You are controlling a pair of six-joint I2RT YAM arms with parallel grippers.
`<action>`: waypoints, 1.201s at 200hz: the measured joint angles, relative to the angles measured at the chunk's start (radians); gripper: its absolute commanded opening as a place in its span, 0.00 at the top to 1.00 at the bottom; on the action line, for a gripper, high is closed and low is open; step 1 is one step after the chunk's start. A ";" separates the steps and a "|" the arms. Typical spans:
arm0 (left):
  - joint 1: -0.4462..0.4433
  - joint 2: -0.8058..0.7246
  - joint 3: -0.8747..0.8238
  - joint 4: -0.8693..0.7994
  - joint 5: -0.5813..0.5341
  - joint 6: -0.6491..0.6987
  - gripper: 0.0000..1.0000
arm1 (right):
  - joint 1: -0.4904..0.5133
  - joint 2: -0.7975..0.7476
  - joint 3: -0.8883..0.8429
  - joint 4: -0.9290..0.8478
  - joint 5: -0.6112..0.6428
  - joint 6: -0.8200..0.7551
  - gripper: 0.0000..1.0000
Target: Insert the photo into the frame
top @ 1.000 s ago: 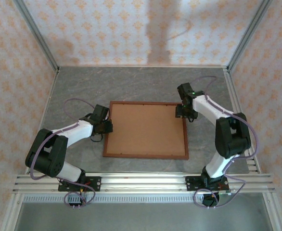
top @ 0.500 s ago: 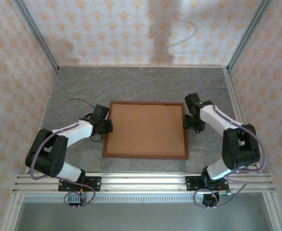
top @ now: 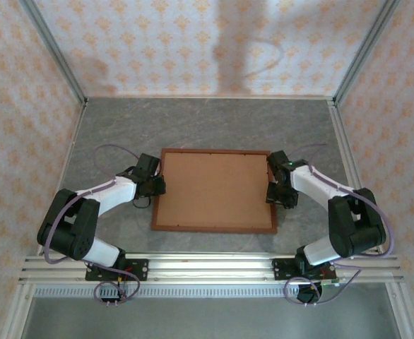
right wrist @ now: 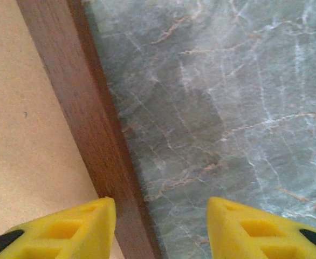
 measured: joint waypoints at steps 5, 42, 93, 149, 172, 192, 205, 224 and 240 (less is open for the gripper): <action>0.000 0.000 0.000 0.000 0.000 0.000 0.87 | 0.002 0.001 0.000 0.002 -0.002 0.001 0.52; 0.000 0.000 0.000 0.000 0.000 0.000 0.87 | 0.017 0.017 0.000 0.015 -0.006 0.010 0.53; 0.000 0.000 0.000 0.000 0.000 0.000 0.87 | 0.051 0.032 0.004 0.025 0.011 0.029 0.54; 0.000 0.002 0.000 0.000 0.000 0.000 0.87 | 0.102 0.066 0.009 0.039 0.050 0.024 0.52; 0.000 0.002 0.000 0.000 0.000 0.000 0.87 | 0.108 0.068 0.010 0.039 0.060 0.016 0.51; 0.000 0.002 0.001 0.000 0.000 0.000 0.87 | 0.108 0.074 0.016 0.037 0.063 0.006 0.50; 0.000 0.002 0.001 0.000 0.000 0.000 0.87 | 0.108 0.074 0.022 0.025 0.068 0.001 0.49; 0.000 0.002 0.002 0.000 0.000 0.000 0.87 | 0.108 0.064 0.037 -0.003 0.082 -0.010 0.46; 0.000 0.003 0.002 0.003 0.001 0.000 0.87 | 0.113 0.035 0.060 -0.009 0.068 -0.024 0.43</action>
